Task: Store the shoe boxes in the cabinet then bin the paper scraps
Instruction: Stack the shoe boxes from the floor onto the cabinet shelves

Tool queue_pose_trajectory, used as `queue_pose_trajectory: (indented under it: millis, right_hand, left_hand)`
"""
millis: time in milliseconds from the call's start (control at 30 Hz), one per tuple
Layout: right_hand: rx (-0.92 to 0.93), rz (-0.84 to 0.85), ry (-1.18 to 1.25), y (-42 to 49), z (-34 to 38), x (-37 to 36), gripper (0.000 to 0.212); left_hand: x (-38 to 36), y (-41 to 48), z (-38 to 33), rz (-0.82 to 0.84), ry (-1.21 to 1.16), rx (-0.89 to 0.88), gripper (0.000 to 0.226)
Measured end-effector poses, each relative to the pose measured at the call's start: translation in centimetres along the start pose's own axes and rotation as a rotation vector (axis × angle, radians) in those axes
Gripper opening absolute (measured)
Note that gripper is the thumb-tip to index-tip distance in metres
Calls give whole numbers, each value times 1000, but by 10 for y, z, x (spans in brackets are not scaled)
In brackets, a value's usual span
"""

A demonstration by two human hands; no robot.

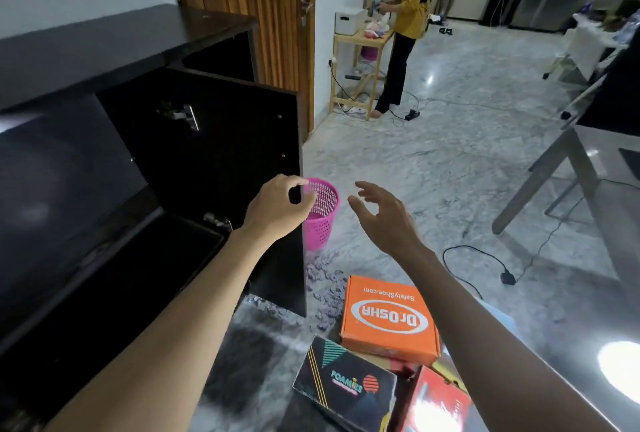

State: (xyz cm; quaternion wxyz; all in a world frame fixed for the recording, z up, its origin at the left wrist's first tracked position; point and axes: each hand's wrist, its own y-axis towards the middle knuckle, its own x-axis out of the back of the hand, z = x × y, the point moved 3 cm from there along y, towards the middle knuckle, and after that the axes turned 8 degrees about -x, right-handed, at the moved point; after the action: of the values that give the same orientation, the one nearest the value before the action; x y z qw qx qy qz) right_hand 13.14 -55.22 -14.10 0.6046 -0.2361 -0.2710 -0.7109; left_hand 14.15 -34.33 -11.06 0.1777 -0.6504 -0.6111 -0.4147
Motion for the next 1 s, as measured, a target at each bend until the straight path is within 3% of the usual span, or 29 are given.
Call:
queue_pose_trajectory:
  millis: [267, 367, 467, 567, 800, 1000]
  right_hand:
    - [-133, 52, 54, -89, -101, -3, 43]
    - [-183, 46, 32, -113, -140, -24, 41]
    - [-237, 24, 12, -134, -187, -62, 40]
    - [-291, 10, -9, -156, -248, -116, 41]
    - [-373, 23, -118, -205, -387, -259, 43]
    - [-338, -61, -197, -233, -483, -348, 53]
  left_hand:
    - [-90, -91, -13, 221, -55, 109, 46]
    - [-131, -117, 7, 255, -84, 171, 33]
    - [-186, -141, 46, 300, -149, 226, 25]
    - [-251, -167, 99, 344, -86, 232, 37]
    - [-395, -238, 226, 419, 29, 188, 43]
    - [-489, -270, 309, 311, 140, 55, 55]
